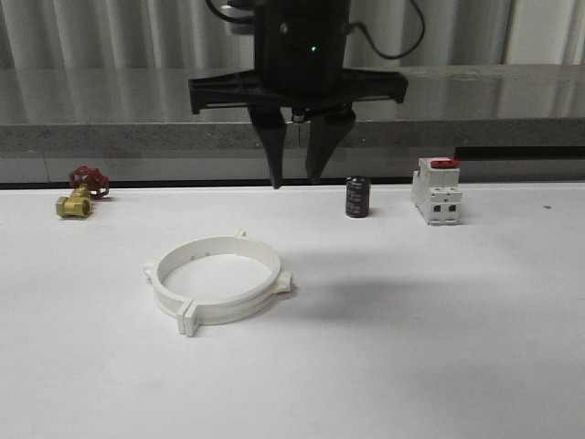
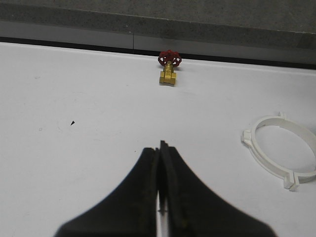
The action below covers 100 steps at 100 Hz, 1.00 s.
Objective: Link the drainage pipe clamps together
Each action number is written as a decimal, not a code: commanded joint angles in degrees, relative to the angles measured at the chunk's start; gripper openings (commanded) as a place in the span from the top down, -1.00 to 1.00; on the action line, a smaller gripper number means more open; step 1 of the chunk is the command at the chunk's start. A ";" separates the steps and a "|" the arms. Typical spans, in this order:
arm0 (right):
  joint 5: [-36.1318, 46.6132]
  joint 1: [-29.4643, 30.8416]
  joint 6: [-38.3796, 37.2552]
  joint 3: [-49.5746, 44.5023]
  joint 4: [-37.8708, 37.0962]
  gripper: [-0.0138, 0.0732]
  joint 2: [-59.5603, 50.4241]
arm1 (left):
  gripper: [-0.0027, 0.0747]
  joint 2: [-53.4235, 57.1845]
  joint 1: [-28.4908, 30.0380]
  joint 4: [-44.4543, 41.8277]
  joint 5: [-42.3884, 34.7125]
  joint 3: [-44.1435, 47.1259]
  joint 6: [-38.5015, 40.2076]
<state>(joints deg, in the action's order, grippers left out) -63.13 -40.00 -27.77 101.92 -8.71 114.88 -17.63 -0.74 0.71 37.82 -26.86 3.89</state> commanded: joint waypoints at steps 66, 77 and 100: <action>-2.60 18.00 26.00 -16.83 6.40 0.83 -21.32 | 0.99 -0.44 0.04 0.31 -4.80 -1.52 0.01; -1.25 22.21 22.78 -19.72 6.59 0.83 -24.96 | 0.99 -0.44 0.04 0.31 -4.80 -1.52 0.01; -0.24 30.68 16.68 -25.04 6.59 0.83 -31.29 | 0.99 -0.44 0.04 0.31 -4.80 -1.52 0.01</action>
<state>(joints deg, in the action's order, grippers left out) -65.23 -12.18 -8.99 77.49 -2.10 88.16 -17.63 -0.74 0.71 37.82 -26.86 3.89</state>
